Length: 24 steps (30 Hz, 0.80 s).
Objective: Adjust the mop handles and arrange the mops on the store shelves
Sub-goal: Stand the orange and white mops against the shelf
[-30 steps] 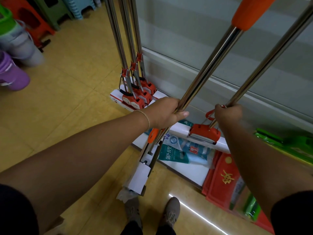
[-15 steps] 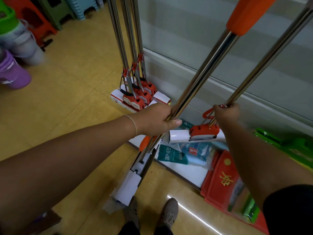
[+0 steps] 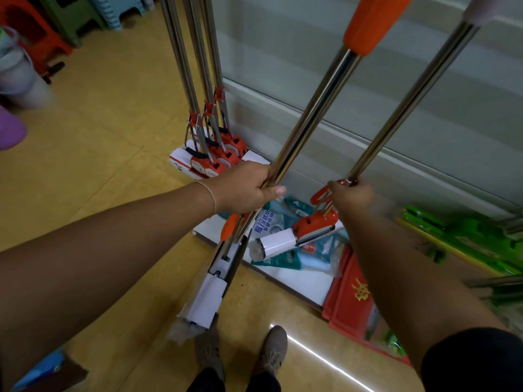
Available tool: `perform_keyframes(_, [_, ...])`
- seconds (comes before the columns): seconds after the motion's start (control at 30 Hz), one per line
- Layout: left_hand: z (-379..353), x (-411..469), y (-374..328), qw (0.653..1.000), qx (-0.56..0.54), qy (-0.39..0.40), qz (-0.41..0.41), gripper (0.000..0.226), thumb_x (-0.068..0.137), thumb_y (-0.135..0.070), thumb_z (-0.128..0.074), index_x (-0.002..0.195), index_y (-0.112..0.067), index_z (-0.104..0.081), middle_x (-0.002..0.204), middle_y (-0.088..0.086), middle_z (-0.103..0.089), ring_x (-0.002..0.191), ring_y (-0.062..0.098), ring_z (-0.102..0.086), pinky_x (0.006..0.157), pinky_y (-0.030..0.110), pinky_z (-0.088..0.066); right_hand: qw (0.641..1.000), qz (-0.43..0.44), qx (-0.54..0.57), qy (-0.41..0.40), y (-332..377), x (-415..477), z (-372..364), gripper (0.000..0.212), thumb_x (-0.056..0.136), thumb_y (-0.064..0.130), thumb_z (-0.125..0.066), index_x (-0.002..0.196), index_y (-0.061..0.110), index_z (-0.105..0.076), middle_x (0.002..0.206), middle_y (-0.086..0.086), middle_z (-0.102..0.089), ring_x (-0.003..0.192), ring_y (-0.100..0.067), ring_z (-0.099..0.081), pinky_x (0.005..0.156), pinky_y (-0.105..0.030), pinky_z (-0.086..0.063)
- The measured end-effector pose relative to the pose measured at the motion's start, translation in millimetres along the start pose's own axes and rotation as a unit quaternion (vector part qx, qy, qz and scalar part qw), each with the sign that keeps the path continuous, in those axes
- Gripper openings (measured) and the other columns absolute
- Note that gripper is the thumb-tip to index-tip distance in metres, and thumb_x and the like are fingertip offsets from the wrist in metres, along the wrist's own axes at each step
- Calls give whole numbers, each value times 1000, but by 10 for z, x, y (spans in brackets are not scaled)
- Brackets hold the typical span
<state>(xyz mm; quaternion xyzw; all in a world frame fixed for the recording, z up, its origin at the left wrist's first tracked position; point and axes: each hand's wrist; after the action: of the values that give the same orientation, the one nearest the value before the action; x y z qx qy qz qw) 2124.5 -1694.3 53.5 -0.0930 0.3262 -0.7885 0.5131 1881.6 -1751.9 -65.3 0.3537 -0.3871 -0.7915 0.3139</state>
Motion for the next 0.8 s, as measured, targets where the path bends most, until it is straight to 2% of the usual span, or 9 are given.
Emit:
perform_keyframes(0.1, [-21, 15, -35, 1000, -1, 4, 9, 28, 97, -40, -52, 77, -20, -47, 71, 1, -50, 67, 16, -50, 65, 32, -41, 1000, 5, 3, 6, 6, -85, -77, 28, 76, 16, -77, 99, 17, -61, 83, 2, -65, 83, -23, -69, 79, -40, -60])
perform_keyframes(0.17, [-25, 21, -50, 1000, -2, 7, 14, 28, 98, -40, -52, 78, -19, -48, 73, 1, -51, 69, 17, -51, 68, 34, -44, 1000, 14, 5, 21, 2, -119, -106, 34, 77, 14, -76, 104, 17, -56, 85, 2, -63, 84, -23, -67, 81, -42, -59])
perform_keyframes(0.27, [-21, 27, -61, 1000, -13, 6, 21, 29, 98, -39, -52, 79, -17, -49, 73, 0, -50, 70, 14, -51, 65, 30, -42, 998, 18, 5, 60, 1, -121, -113, 36, 80, 13, -76, 104, 21, -50, 89, 2, -62, 86, -24, -67, 82, -44, -58])
perform_keyframes(0.37, [-19, 37, -72, 1000, -13, -2, 22, 29, 98, -38, -53, 75, -21, -46, 71, -3, -48, 68, 10, -49, 61, 27, -37, 997, 19, 11, 72, 30, -100, -108, 36, 79, 8, -76, 104, 19, -53, 93, -2, -65, 88, -24, -67, 79, -41, -59])
perform_keyframes(0.47, [-40, 53, -69, 1000, -17, -4, 23, 30, 98, -39, -53, 74, -23, -45, 72, -4, -49, 68, 9, -49, 61, 28, -36, 997, 16, 13, 69, 60, -71, -105, 36, 75, 7, -77, 105, 16, -57, 93, -6, -67, 85, -24, -68, 80, -46, -60])
perform_keyframes(0.57, [-67, 65, -62, 1000, -25, -2, 18, 30, 98, -39, -53, 75, -21, -45, 72, -4, -49, 66, 8, -48, 62, 28, -36, 998, 8, 22, 62, 47, -61, -130, 35, 75, 16, -77, 103, 18, -56, 92, -6, -65, 86, -25, -68, 83, -48, -59])
perform_keyframes(0.7, [-92, 88, -80, 1000, -23, 3, 20, 30, 98, -39, -52, 81, -14, -52, 70, -4, -49, 64, 9, -48, 62, 28, -36, 998, 32, 39, 38, -21, -112, -171, 34, 75, 37, -82, 91, 22, -57, 87, -1, -67, 83, -22, -69, 82, -45, -59])
perform_keyframes(0.8, [-91, 111, -100, 1000, -25, 3, 18, 32, 98, -38, -52, 82, -10, -54, 68, -5, -48, 63, 8, -48, 60, 27, -35, 998, 34, 35, 44, -18, -125, -176, 36, 72, 37, -87, 89, 19, -60, 86, 0, -70, 77, -17, -71, 74, -40, -62])
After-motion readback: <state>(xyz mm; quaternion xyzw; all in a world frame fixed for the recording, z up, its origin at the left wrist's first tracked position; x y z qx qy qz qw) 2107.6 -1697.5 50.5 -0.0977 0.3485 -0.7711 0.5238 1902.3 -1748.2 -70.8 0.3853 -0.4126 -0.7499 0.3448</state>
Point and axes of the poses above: each hand's wrist, its own x-axis towards the middle knuckle, its own z-axis out of the back of the hand, y = z × x
